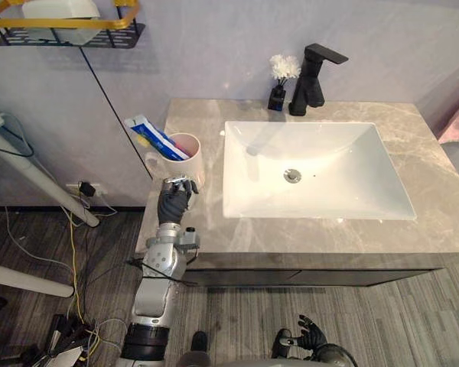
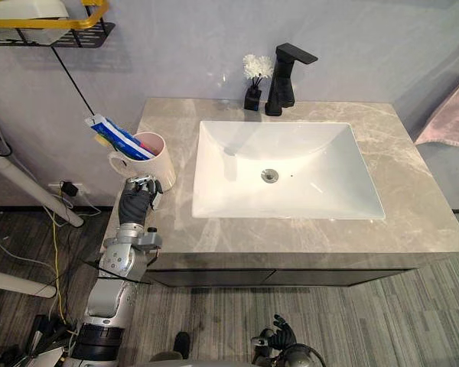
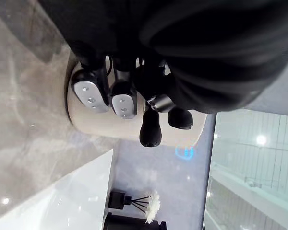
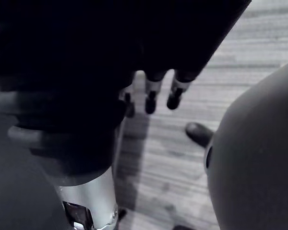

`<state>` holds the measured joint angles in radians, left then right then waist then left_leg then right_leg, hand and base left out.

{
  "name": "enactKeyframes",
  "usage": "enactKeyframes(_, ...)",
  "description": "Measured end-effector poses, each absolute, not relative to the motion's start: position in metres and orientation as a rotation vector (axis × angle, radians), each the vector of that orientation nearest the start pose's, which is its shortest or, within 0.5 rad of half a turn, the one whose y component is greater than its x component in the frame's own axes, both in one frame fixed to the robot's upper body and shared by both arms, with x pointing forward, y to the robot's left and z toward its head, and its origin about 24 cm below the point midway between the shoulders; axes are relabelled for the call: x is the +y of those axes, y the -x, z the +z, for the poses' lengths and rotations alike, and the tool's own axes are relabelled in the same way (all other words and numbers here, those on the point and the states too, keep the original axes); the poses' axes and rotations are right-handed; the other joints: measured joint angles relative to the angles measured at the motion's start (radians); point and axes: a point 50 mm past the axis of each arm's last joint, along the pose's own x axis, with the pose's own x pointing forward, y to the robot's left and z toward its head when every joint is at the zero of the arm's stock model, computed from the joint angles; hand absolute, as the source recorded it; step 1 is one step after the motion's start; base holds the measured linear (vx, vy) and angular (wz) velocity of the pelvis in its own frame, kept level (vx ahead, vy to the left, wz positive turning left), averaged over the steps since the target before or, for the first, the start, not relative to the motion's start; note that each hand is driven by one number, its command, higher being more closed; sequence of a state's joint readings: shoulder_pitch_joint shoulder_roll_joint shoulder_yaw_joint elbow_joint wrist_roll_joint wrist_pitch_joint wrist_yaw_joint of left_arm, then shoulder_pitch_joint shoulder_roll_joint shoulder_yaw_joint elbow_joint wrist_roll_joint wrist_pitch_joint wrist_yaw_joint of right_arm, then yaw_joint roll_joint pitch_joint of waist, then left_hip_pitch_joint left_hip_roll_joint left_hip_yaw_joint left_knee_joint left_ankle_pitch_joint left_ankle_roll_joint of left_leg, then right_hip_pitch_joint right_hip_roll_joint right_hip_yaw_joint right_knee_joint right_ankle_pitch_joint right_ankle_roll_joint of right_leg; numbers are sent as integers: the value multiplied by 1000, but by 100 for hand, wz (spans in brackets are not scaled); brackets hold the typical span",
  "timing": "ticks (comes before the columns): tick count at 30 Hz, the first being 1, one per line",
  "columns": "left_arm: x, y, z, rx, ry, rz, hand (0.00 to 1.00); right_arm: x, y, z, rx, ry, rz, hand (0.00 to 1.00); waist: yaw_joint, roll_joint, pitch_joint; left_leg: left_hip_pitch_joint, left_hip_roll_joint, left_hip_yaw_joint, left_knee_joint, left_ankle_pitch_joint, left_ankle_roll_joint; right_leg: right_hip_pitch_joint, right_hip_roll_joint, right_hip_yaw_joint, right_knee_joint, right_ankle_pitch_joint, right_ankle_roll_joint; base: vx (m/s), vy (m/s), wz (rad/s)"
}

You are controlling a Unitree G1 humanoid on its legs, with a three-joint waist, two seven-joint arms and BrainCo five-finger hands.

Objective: Organize washtable

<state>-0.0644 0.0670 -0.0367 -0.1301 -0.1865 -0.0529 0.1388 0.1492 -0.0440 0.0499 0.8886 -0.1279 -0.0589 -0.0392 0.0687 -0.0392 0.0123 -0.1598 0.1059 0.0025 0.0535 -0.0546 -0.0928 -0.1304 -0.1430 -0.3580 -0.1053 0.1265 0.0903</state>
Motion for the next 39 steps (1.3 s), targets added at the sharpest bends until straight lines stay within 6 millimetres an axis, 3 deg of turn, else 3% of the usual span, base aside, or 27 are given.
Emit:
enactKeyframes(12,145,-269,107,-286,95,5,100,-163,-112,-149,952,182,33,0,0,5,11,-24,-4,-20,-5,3,-3,-32,2,0,4,3,-1,24,-3,1)
enactKeyframes(21,159,-284,106,-280,-26,10,100,-163,-121,-147,927,184,36,0,-29,-10,58,-12,-9,-1,-17,2,-1,-43,0,24,-1,8,-1,1,3,-8)
enactKeyframes(26,166,-296,117,-316,-65,43,100,-165,-125,-145,918,185,33,0,-32,-7,84,-12,-11,3,-18,2,-1,-50,0,34,-1,10,-2,0,1,-4)
enactKeyframes(30,179,-302,126,-345,-96,103,100,-167,-128,-144,910,186,43,0,-52,-5,98,-17,-12,3,-20,2,-1,-58,0,37,-1,10,-2,4,-1,-1)
enactKeyframes(39,191,-313,152,-416,-124,175,100,-167,-135,-140,877,195,54,0,-54,-7,124,-55,-17,2,-6,2,0,-99,-5,58,4,22,-1,3,-1,-5)
